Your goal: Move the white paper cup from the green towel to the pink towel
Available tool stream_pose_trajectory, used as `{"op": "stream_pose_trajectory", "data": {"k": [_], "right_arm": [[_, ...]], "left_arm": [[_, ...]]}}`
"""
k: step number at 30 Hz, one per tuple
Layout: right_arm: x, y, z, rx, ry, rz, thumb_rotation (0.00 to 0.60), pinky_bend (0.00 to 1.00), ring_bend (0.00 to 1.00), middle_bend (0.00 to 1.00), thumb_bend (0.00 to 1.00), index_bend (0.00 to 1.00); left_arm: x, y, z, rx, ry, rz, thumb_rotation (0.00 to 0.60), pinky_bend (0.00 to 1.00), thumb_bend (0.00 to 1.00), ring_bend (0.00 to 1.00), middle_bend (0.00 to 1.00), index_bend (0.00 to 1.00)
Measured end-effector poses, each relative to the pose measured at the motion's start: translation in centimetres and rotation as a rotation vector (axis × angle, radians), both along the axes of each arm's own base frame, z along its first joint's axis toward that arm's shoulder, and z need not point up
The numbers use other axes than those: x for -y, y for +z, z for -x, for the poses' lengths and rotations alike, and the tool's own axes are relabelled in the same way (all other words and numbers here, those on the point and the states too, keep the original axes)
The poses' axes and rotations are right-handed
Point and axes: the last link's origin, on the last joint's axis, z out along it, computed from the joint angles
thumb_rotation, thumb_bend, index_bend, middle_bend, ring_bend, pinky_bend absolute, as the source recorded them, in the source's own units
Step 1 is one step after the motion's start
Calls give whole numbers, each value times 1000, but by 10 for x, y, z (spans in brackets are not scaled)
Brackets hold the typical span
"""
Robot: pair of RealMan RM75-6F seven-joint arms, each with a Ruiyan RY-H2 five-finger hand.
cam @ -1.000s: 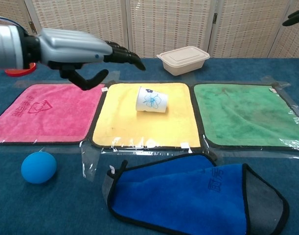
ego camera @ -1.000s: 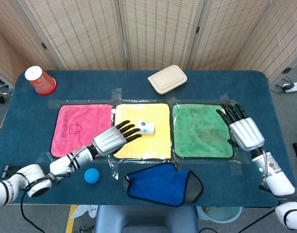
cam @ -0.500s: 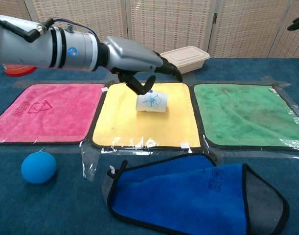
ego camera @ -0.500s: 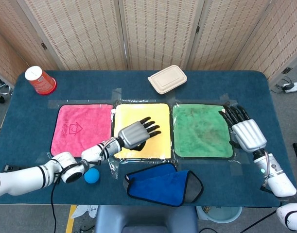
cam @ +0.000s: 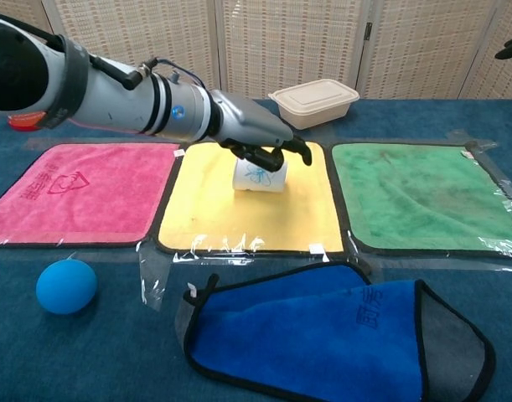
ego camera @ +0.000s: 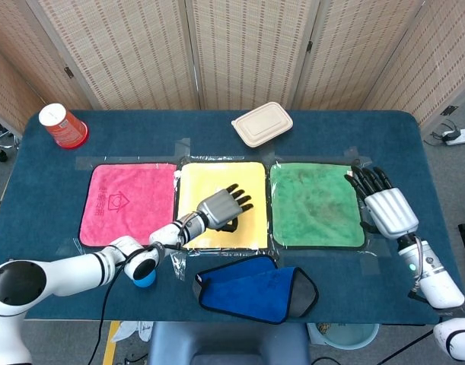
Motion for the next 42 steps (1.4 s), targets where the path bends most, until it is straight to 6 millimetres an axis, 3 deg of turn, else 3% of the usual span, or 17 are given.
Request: {"op": "stream_pose_trajectory", "data": {"k": [9, 23, 34, 42], "right_arm": [[2, -2, -1, 9, 1, -6, 600, 0, 0, 0, 202, 0], [0, 0, 4, 26, -15, 0, 600, 0, 0, 0, 202, 0], [-2, 2, 6, 41, -17, 3, 600, 0, 0, 0, 202, 0], [-2, 1, 5, 50, -10, 2, 600, 0, 0, 0, 202, 0]], "left_arm": [[-6, -18, -5, -57, 17, -46, 0, 0, 966, 9, 90, 154], [-2, -33, -8, -152, -69, -99, 0, 0, 966, 74, 182, 216], [-6, -22, 2, -212, -111, -175, 0, 0, 966, 144, 260, 269], [-4, 5, 17, -251, -98, -214, 0, 0, 976, 169, 280, 295]]}}
